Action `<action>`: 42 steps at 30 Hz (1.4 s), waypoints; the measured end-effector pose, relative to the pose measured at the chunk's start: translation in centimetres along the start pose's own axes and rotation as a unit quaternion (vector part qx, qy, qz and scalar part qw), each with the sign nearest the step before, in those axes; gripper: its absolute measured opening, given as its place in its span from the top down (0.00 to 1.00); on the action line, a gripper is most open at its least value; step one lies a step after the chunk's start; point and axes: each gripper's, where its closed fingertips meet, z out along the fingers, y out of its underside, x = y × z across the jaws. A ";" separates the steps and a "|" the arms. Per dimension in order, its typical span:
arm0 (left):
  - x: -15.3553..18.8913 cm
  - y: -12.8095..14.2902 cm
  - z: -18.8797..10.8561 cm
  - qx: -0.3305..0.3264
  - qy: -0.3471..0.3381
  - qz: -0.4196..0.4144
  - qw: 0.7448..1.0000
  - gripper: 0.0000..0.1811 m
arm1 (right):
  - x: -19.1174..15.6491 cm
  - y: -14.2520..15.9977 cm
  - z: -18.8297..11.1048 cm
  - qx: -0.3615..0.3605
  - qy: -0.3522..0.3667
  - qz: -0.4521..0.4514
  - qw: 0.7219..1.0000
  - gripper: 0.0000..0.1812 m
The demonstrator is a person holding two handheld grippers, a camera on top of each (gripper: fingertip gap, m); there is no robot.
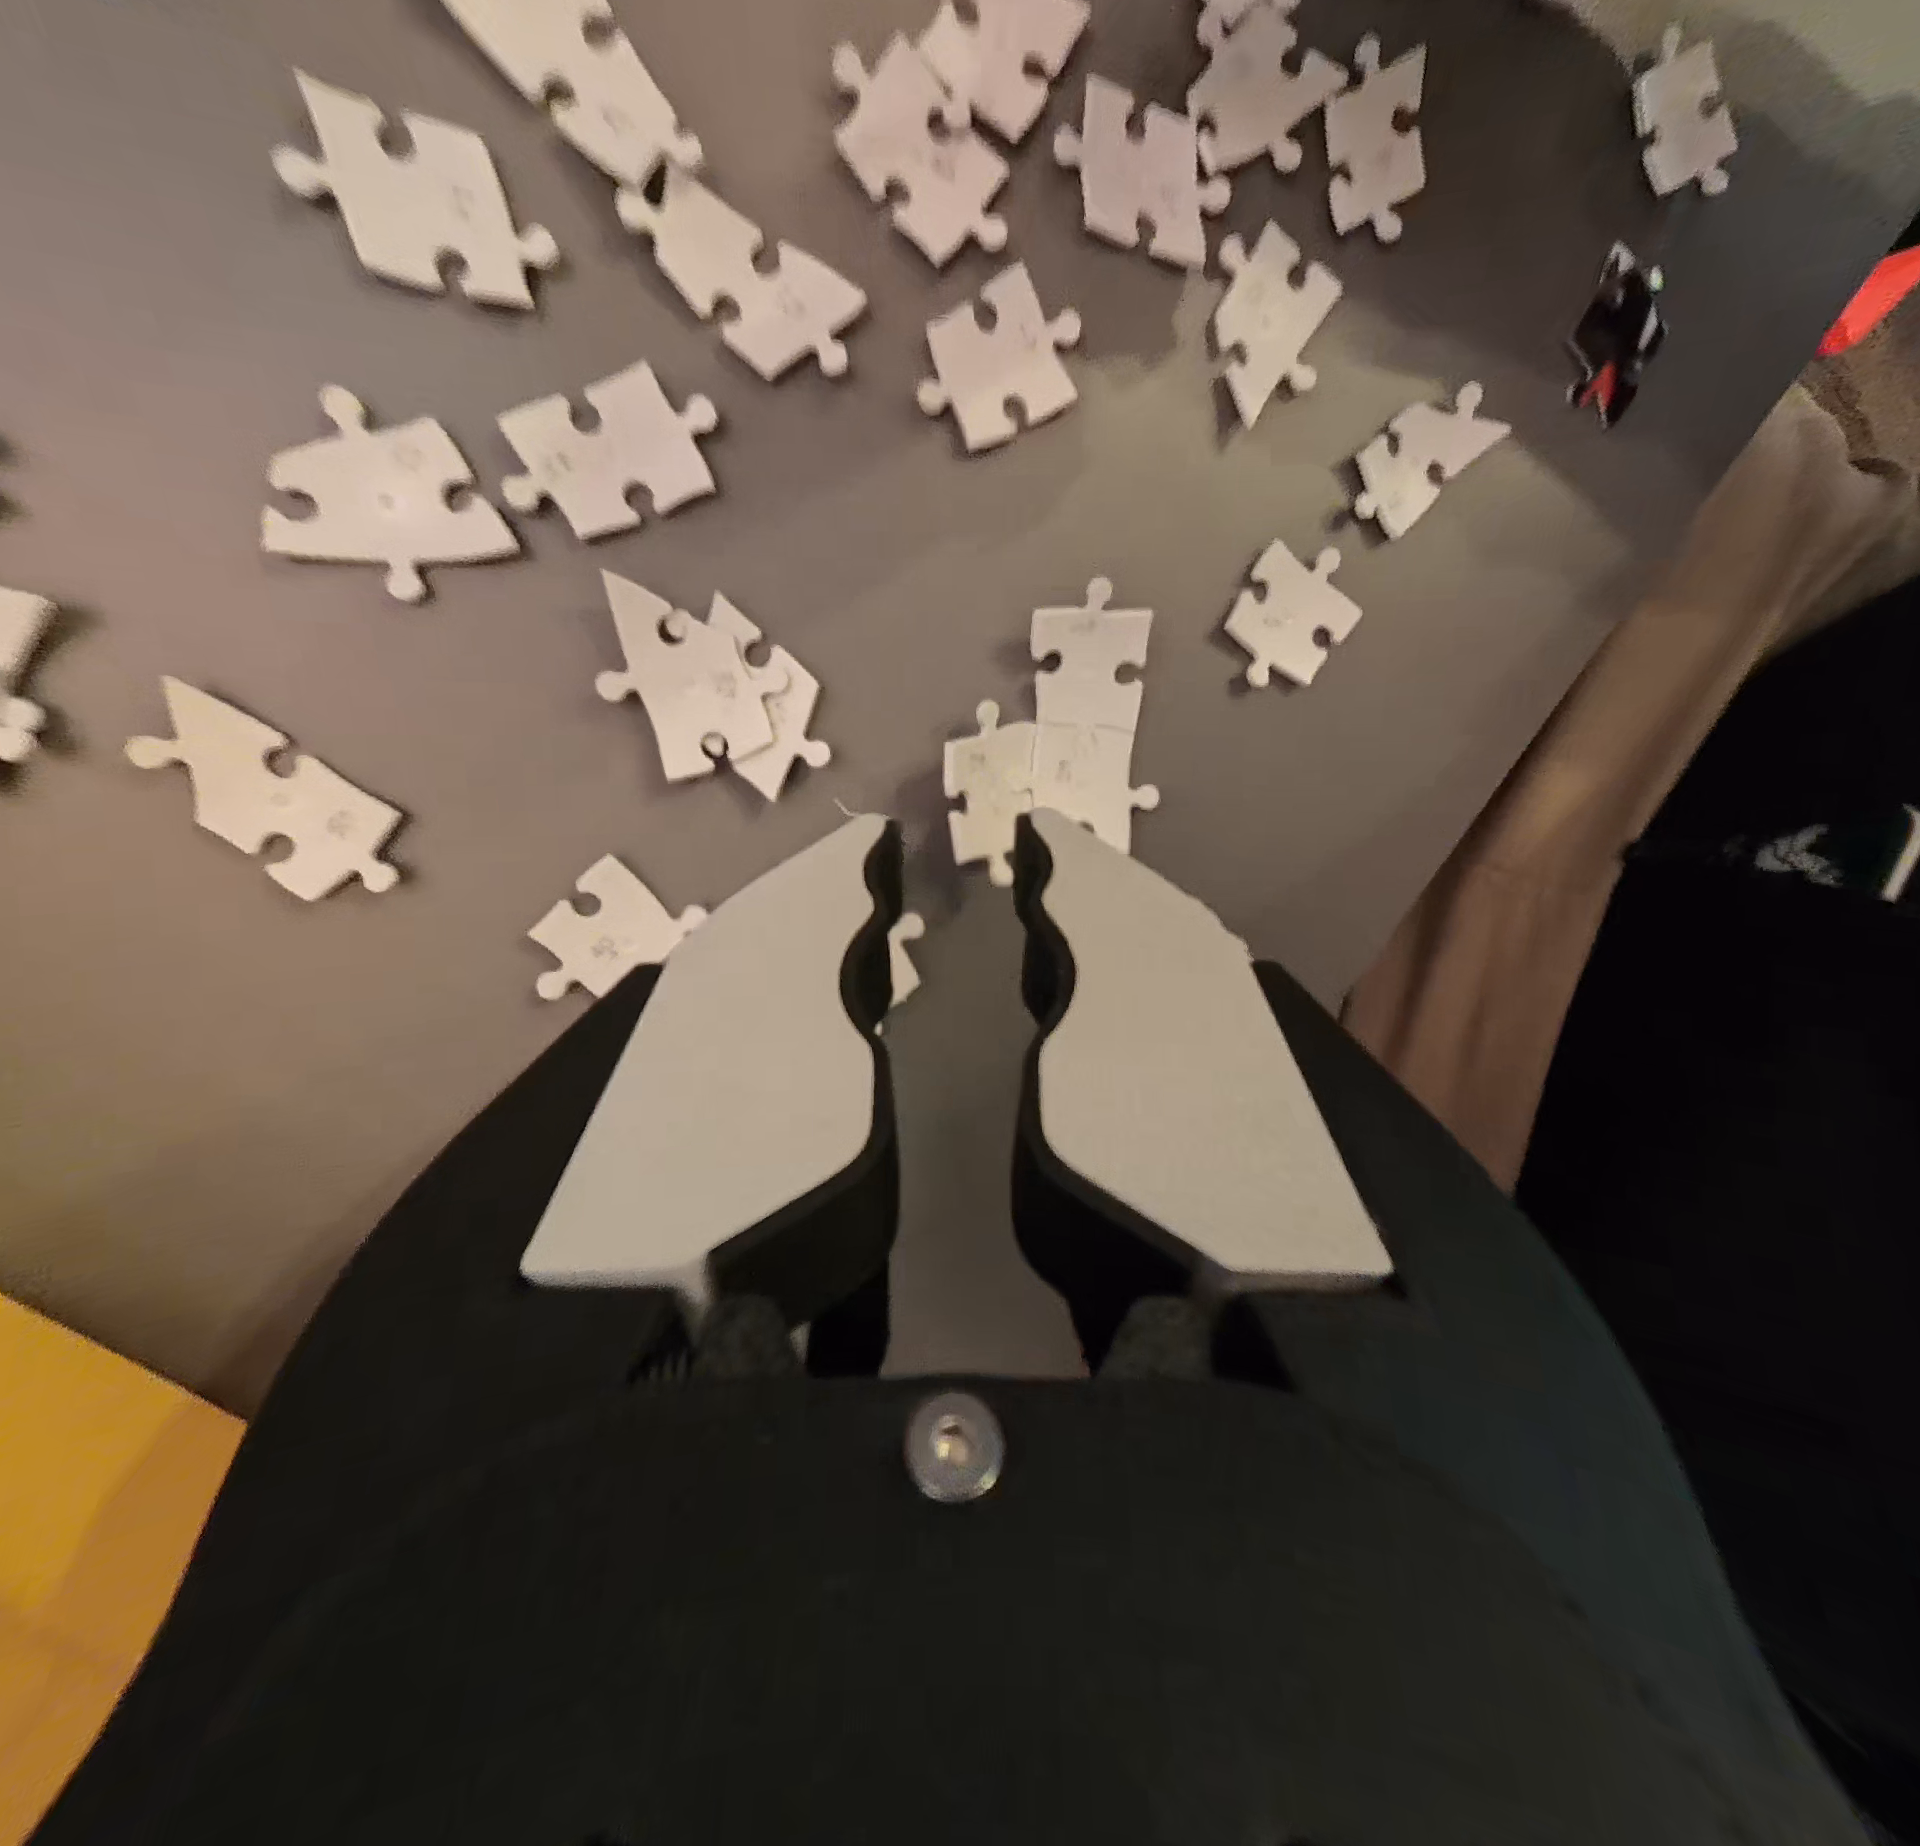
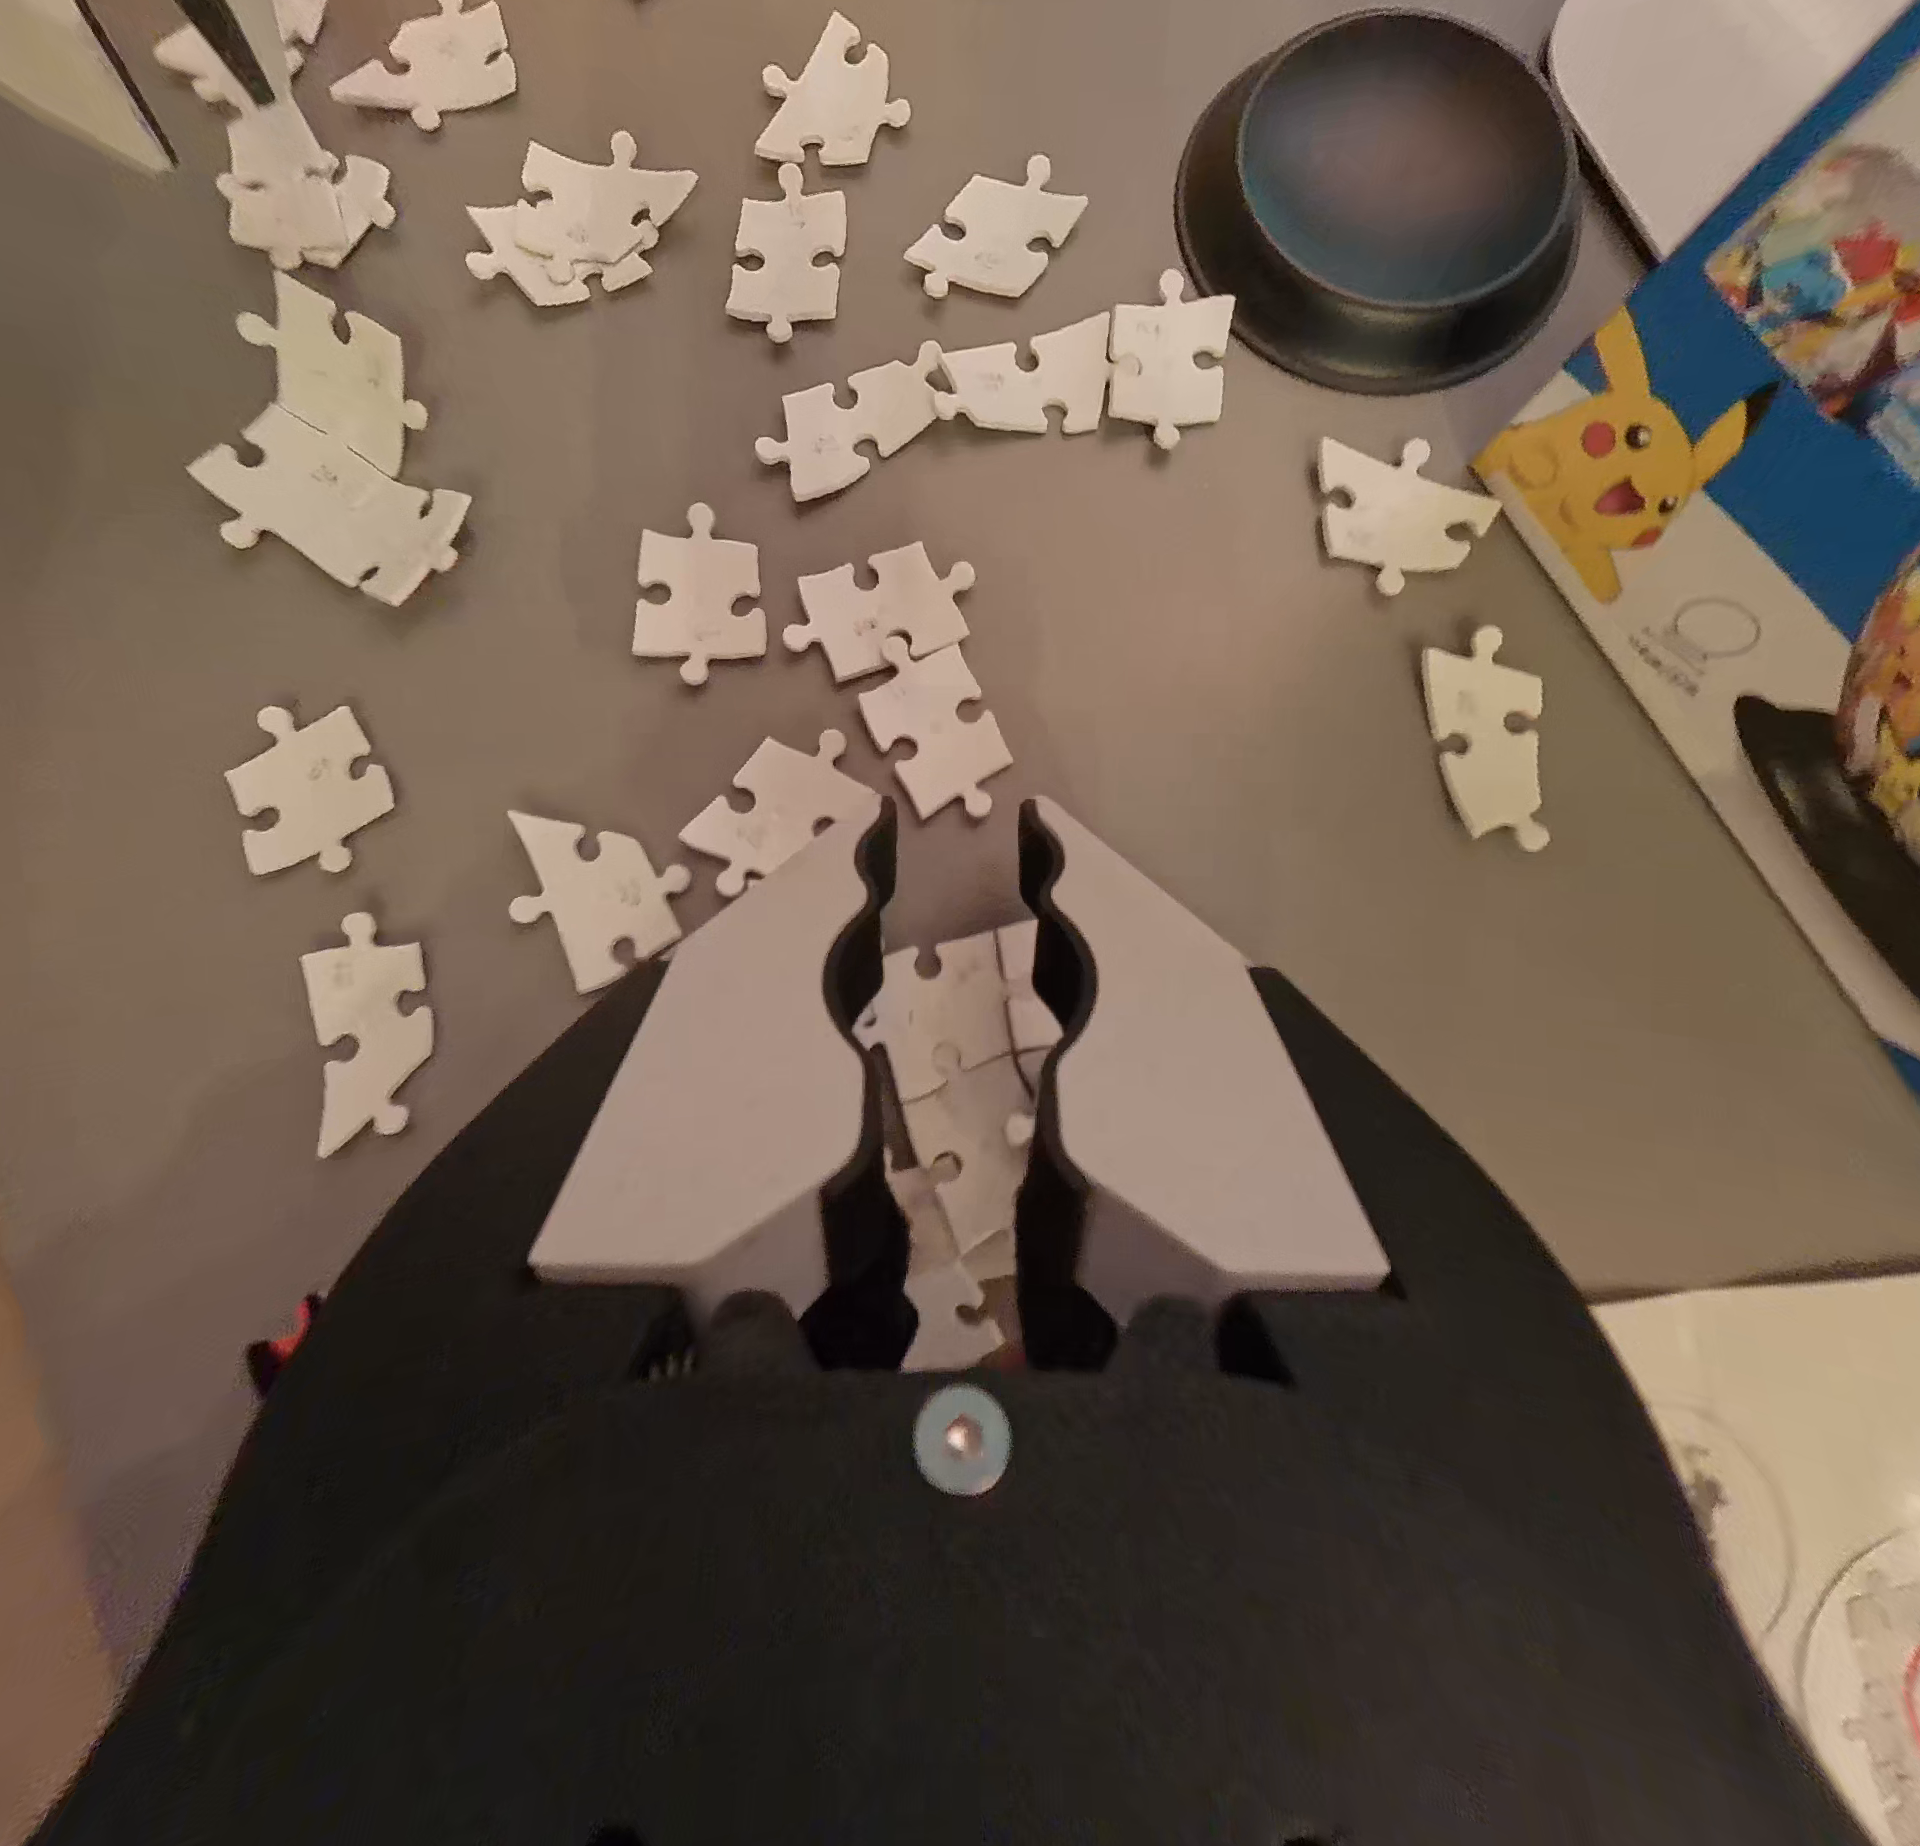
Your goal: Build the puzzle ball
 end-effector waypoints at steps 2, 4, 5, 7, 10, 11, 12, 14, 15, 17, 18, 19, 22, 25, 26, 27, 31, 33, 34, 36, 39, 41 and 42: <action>0.1 -1.2 -0.1 0.023 -0.012 0.010 1.000 0.89 | 0.3 -0.4 0.6 -0.007 -0.002 -0.010 1.000 0.88; 0.1 -2.2 0.0 0.036 -0.022 0.020 0.999 0.89 | 0.4 -0.7 1.2 -0.013 -0.011 -0.013 1.000 0.89; 0.0 -2.5 0.2 0.039 -0.027 0.024 0.999 0.89 | 0.5 -0.7 1.5 -0.018 -0.012 -0.014 1.000 0.90; 0.0 -3.2 0.7 0.044 -0.027 0.030 0.998 0.89 | 0.4 -0.4 1.9 -0.029 -0.024 -0.019 0.999 0.92; -0.4 -4.5 1.3 0.057 -0.032 0.032 0.997 0.89 | 0.5 -0.2 1.9 -0.030 -0.031 -0.012 0.999 0.92; -0.6 -5.0 1.5 0.062 -0.033 0.034 0.997 0.89 | 0.5 0.0 1.8 -0.030 -0.034 -0.011 0.999 0.92; -0.8 -5.5 1.7 0.068 -0.034 0.035 0.996 0.89 | 0.6 0.1 1.7 -0.032 -0.036 -0.011 0.999 0.92; -1.2 -6.4 2.3 0.073 -0.039 0.046 0.996 0.89 | 0.8 0.5 1.5 -0.036 -0.039 -0.008 0.999 0.92; -1.4 -6.6 2.7 0.068 -0.041 0.054 0.995 0.89 | 1.0 0.6 1.3 -0.039 -0.037 -0.007 0.999 0.92; -1.8 -6.9 3.5 0.057 -0.050 0.076 0.994 0.89 | 1.7 0.9 1.0 -0.044 -0.020 -0.011 0.999 0.92; -2.0 -6.9 3.9 0.050 -0.053 0.086 0.994 0.89 | 1.8 1.0 0.9 -0.046 -0.016 -0.013 0.999 0.92; -1.9 -6.8 4.3 0.043 -0.050 0.095 0.993 0.89 | 1.8 0.9 0.8 -0.044 -0.018 -0.013 0.999 0.92; -1.4 -6.6 5.2 0.039 -0.042 0.115 0.992 0.89 | 1.0 0.3 0.5 -0.033 -0.032 -0.022 0.999 0.92; -0.8 -6.7 5.6 0.039 -0.036 0.138 0.989 0.89 | -0.6 0.1 0.4 -0.032 -0.066 -0.032 0.997 0.92; -0.7 -6.7 5.7 0.037 -0.036 0.140 0.989 0.89 | -0.9 0.1 0.4 -0.031 -0.073 -0.035 0.996 0.91; -0.7 -6.6 6.0 0.033 -0.036 0.139 0.989 0.89 | -1.2 0.1 0.4 -0.032 -0.078 -0.037 0.996 0.91; -0.1 -6.2 7.0 0.025 -0.029 0.149 0.988 0.88 | -1.6 0.4 0.5 -0.040 -0.080 -0.043 0.995 0.91; -0.1 -6.0 7.4 0.018 -0.034 0.155 0.987 0.88 | -1.7 0.3 0.5 -0.036 -0.084 -0.039 0.995 0.90; 0.1 -6.2 7.4 0.022 -0.035 0.159 0.986 0.88 | -1.7 0.2 0.5 -0.034 -0.085 -0.039 0.995 0.91; 0.3 -6.2 7.6 0.023 -0.032 0.160 0.986 0.88 | -1.7 0.0 0.6 -0.030 -0.083 -0.039 0.995 0.91; 0.5 -6.4 7.7 0.027 -0.034 0.160 0.986 0.90 | -2.1 -0.2 0.7 -0.026 -0.090 -0.038 0.995 0.91; 0.4 -6.5 7.7 0.032 -0.040 0.164 0.985 0.94 | -2.3 -0.4 0.9 -0.023 -0.091 -0.040 0.995 0.91; 0.4 -6.5 7.7 0.032 -0.042 0.166 0.985 0.96 | -2.5 -0.6 0.9 -0.021 -0.092 -0.039 0.995 0.91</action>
